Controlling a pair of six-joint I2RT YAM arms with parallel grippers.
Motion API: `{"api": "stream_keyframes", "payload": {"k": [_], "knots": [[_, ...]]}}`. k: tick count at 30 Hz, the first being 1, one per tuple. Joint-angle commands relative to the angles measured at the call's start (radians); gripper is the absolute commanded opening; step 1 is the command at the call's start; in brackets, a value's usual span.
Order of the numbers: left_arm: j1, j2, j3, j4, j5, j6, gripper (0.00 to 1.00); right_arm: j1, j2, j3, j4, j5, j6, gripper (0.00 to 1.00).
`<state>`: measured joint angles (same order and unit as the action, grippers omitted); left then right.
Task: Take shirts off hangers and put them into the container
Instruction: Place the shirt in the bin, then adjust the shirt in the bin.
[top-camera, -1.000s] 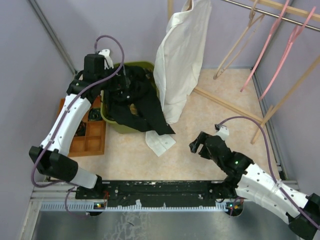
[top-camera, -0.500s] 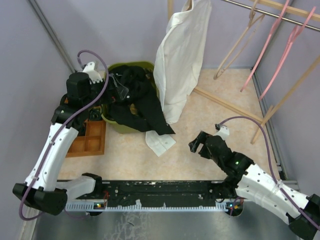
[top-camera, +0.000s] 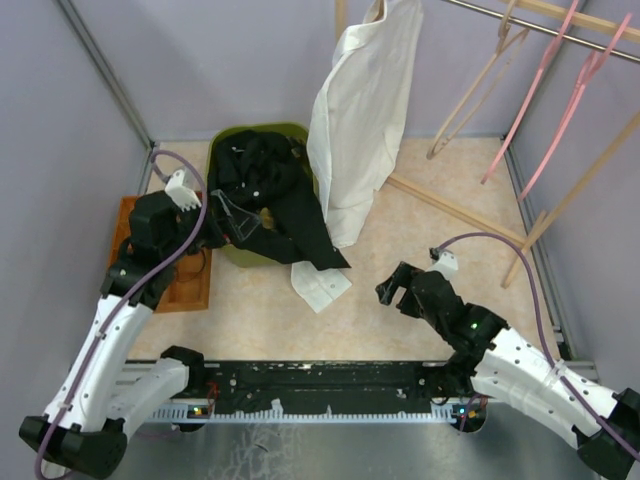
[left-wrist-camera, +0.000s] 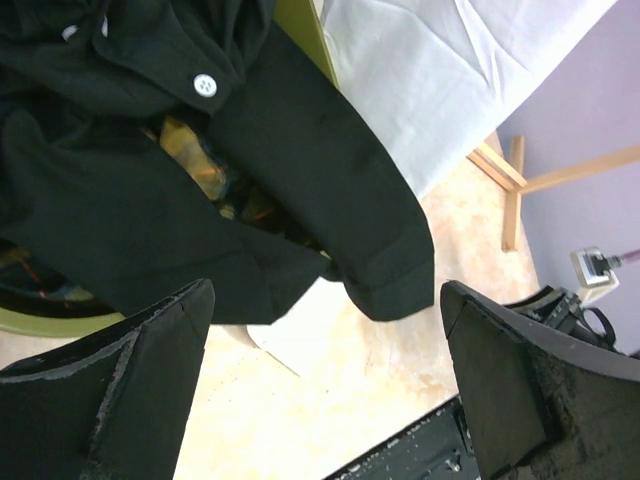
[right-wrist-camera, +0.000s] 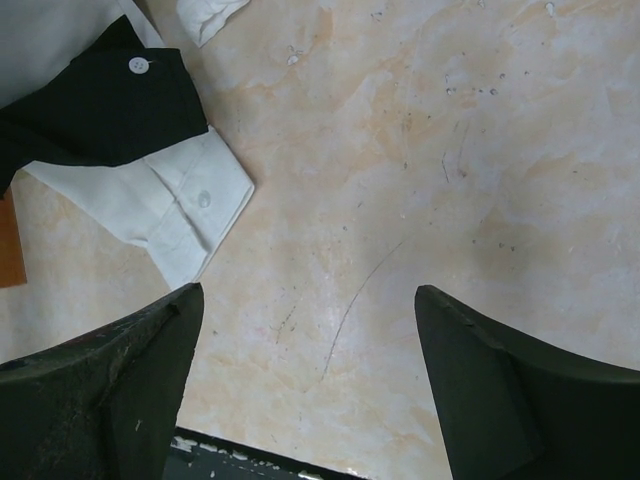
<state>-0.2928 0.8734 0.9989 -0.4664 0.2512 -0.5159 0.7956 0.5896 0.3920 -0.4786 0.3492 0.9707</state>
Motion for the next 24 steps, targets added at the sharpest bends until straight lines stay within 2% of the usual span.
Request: {"api": "stream_keyframes", "payload": {"k": [1, 8, 14, 19, 24], "knots": [[-0.005, -0.068, -0.079, 0.064, 0.052, -0.068, 0.99, 0.004, -0.014, -0.003, 0.071, 0.000, 0.008, 0.87], [-0.005, -0.154, -0.212, 0.106, 0.088, -0.141, 0.99, 0.004, -0.053, -0.013, 0.086, 0.002, -0.016, 0.91], [-0.006, -0.136, -0.263, 0.063, 0.144, -0.156, 0.99, 0.004, -0.082, -0.009, 0.058, 0.013, 0.003, 0.92], [-0.012, -0.106, -0.311, 0.097, 0.197, -0.191, 0.99, 0.004, -0.109, -0.033, 0.038, 0.013, 0.032, 0.93], [-0.049, -0.090, -0.310, 0.093, 0.148, -0.206, 0.99, 0.004, -0.121, -0.047, 0.049, 0.022, 0.033, 0.93]]}}
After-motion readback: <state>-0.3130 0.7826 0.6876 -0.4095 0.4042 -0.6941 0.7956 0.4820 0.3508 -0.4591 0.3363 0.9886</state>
